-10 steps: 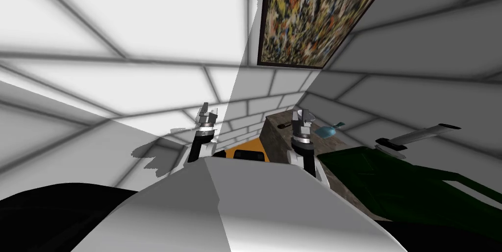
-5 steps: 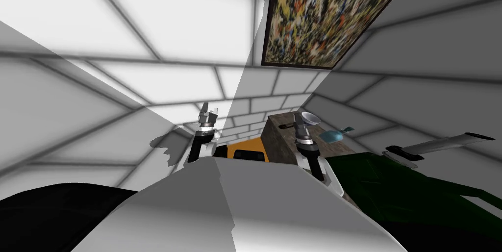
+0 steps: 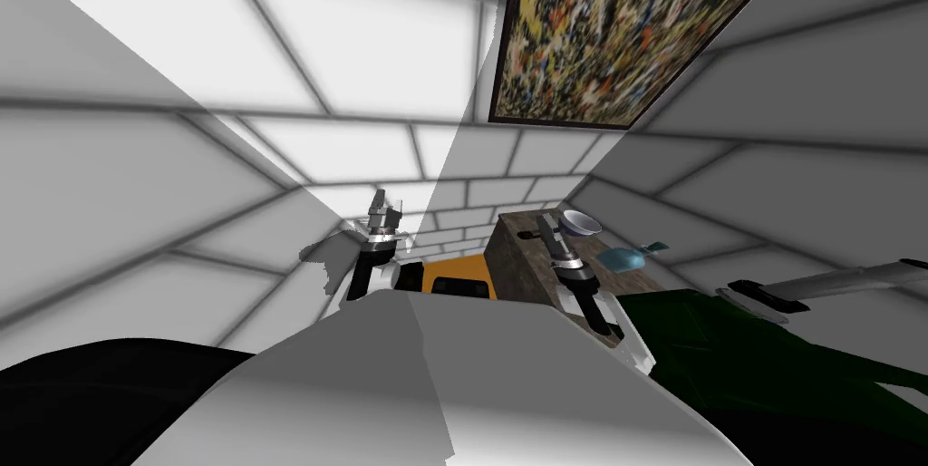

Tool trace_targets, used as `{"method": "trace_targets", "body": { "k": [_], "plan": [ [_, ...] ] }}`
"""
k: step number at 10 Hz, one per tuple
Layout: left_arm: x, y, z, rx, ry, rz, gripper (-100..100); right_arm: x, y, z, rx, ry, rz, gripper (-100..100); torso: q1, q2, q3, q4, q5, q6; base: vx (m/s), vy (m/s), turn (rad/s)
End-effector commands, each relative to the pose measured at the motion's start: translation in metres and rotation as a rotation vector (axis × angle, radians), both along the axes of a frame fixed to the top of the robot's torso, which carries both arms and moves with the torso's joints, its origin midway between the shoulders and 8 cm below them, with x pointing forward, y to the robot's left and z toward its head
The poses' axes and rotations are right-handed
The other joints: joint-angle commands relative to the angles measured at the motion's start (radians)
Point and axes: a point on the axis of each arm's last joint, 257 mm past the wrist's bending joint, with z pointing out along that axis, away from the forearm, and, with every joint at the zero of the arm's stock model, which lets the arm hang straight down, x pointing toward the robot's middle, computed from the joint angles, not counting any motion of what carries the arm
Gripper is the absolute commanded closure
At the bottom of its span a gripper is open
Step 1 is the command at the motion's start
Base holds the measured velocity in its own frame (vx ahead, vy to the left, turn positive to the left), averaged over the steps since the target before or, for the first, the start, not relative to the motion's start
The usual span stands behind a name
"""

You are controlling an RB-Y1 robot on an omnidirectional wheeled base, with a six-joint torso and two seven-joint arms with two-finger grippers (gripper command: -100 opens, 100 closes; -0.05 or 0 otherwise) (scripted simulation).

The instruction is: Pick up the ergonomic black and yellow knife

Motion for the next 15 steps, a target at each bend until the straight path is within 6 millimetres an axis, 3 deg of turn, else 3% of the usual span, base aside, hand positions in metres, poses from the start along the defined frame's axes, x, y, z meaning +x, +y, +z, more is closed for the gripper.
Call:
{"method": "trace_targets", "body": {
  "k": [1,8,9,10,11,12,13,14,15],
  "plan": [
    [0.0,0.0,0.0,0.0,0.0,0.0,0,0.001,-0.007,-0.015,-0.122,0.017,-0.022,-100,0.0,0.0,0.0,0.0,0.0,0.0,-0.062,-0.036,0.231],
    [0.0,0.0,0.0,0.0,0.0,0.0,0,0.002,-0.036,-0.068,-0.481,0.088,-0.062,-100,0.0,-0.001,0.0,0.0,0.0,-0.001,-0.048,-0.028,0.173],
    [0.0,0.0,0.0,0.0,0.0,0.0,0,0.0,-0.051,-0.082,-0.575,0.112,-0.07,-100,0.0,-0.001,-0.001,0.0,0.0,0.0,-0.043,-0.017,0.227],
    [0.0,0.0,0.0,0.0,0.0,0.0,0,0.0,-0.05,-0.086,-0.594,0.117,-0.069,-100,0.0,-0.001,-0.001,0.0,0.0,0.0,-0.033,-0.016,0.126],
    [0.0,0.0,0.0,0.0,0.0,0.0,0,-0.003,-0.067,-0.099,-0.682,0.142,-0.074,-100,0.001,-0.002,-0.001,0.0,0.0,0.0,-0.04,-0.011,0.254],
    [0.0,0.0,0.0,0.0,0.0,0.0,0,-0.003,-0.066,-0.104,-0.705,0.149,-0.071,-100,0.001,-0.002,-0.001,0.0,0.0,-0.001,-0.034,-0.015,0.129],
    [0.0,0.0,0.0,0.0,0.0,0.0,0,-0.007,-0.083,-0.117,-0.792,0.175,-0.073,-100,0.001,-0.002,-0.001,0.0,0.0,0.0,-0.036,-0.007,0.232],
    [0.0,0.0,0.0,0.0,0.0,0.0,0,-0.007,-0.084,-0.122,-0.813,0.184,-0.07,-100,0.001,-0.002,-0.001,0.0,0.0,-0.001,-0.026,-0.01,0.126],
    [0.0,0.0,0.0,0.0,0.0,0.0,0,-0.013,-0.103,-0.136,-0.9,0.217,-0.069,-100,0.001,-0.002,-0.001,0.0,0.0,0.0,-0.025,-0.006,0.246]
  ]
}}
